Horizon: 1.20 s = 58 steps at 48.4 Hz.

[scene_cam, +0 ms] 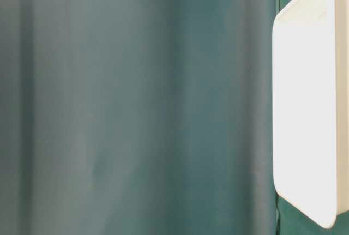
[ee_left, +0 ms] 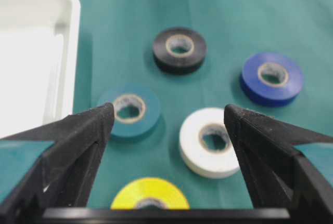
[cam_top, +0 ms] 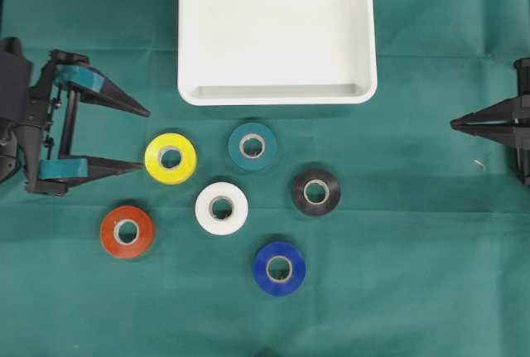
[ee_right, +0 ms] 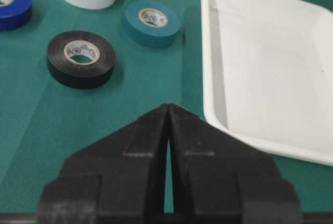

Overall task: Put the tape into the white case with the left arm.
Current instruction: 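Move the left gripper over the teal tape roll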

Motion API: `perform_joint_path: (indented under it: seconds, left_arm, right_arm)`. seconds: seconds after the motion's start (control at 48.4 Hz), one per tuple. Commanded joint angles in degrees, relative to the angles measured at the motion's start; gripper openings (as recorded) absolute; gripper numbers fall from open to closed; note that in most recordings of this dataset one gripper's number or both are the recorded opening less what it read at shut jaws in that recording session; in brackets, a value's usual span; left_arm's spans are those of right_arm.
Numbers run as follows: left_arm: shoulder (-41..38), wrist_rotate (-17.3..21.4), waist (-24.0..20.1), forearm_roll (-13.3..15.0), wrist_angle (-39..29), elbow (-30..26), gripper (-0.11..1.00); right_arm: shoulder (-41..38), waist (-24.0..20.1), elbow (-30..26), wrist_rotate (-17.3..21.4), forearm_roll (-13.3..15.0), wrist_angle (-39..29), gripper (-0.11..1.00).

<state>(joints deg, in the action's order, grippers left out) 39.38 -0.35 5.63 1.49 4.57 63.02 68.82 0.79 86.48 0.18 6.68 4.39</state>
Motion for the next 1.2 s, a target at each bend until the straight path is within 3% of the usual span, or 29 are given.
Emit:
perform_joint_path:
  seconds: [0.0,0.145,0.372,0.723,1.178]
  left_arm:
    - [-1.8,0.0,0.2,0.2,-1.1,-2.4,1.00]
    - [-5.7,-0.2,0.2,0.2,-2.6,-3.9,1.00]
    - [-14.2,-4.2,0.3,0.2,-3.4,-6.2,1.00]
    - [-23.6,-4.3,2.1,0.1,-4.4,-11.3,1.00]
    - [-26.0,-4.6,2.1,0.1,-7.4,-13.2,1.00]
  right_arm:
    - [-0.4,0.0,-0.6,0.1,0.1,0.2,-0.09]
    - [-0.4,0.0,-0.3,0.0,0.1,0.3,-0.09]
    - [-0.4,0.0,0.0,0.1,0.1,0.3,-0.09]
    - [-0.4,0.0,0.3,0.1,0.1,0.2,-0.09]
    - [-0.4,0.0,0.4,0.1,0.1,0.3,-0.09]
